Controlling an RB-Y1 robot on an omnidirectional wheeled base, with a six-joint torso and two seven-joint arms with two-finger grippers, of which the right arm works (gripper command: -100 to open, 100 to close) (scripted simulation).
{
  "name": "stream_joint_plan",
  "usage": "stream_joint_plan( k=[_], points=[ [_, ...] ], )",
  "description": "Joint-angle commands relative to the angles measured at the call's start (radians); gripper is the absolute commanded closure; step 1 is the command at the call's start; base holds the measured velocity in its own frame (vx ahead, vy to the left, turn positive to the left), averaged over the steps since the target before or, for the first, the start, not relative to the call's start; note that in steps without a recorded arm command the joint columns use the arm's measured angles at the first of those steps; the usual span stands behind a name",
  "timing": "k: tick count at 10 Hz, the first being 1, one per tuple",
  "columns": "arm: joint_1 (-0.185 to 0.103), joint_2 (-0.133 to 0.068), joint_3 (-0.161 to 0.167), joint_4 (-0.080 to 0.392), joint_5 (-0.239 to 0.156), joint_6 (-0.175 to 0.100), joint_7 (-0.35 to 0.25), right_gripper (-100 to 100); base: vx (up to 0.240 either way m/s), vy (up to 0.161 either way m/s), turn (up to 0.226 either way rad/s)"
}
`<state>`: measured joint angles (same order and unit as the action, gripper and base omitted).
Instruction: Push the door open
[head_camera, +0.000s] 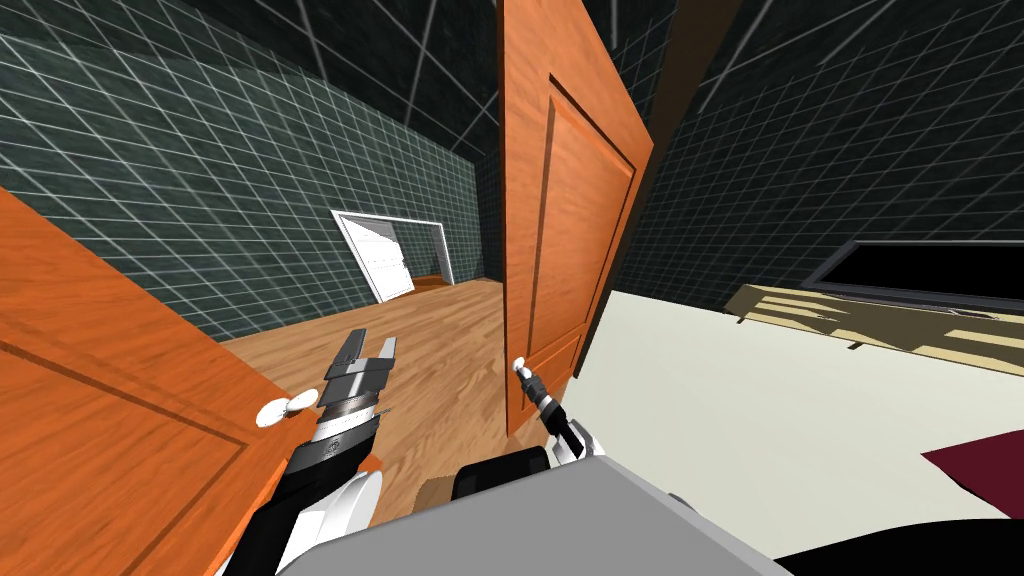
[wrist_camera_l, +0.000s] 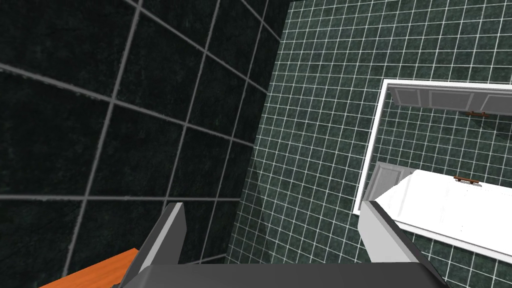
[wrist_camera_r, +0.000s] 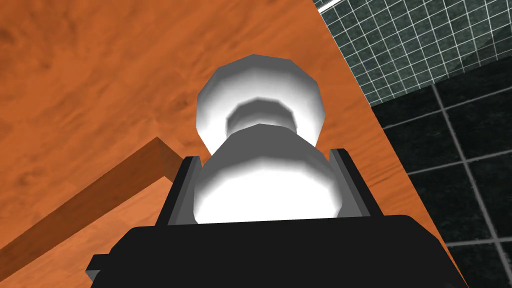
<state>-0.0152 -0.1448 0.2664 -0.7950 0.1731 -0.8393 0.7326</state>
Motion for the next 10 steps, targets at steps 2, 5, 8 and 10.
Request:
stream_joint_plan(
  k=[2, 5, 8, 10],
  points=[
    [-0.011, -0.003, 0.003, 0.000, -0.023, 0.001, -0.072, 100, 0.036, 0.014, -0.020],
    [-0.018, 0.000, 0.017, 0.007, -0.047, 0.001, -0.141, 100, 0.040, 0.018, -0.047],
    [-0.022, 0.001, 0.024, 0.011, -0.059, 0.001, -0.198, 100, 0.033, 0.021, -0.033],
    [-0.030, 0.004, 0.039, 0.018, -0.085, 0.002, -0.264, 100, 0.046, 0.022, -0.058]
  ],
)
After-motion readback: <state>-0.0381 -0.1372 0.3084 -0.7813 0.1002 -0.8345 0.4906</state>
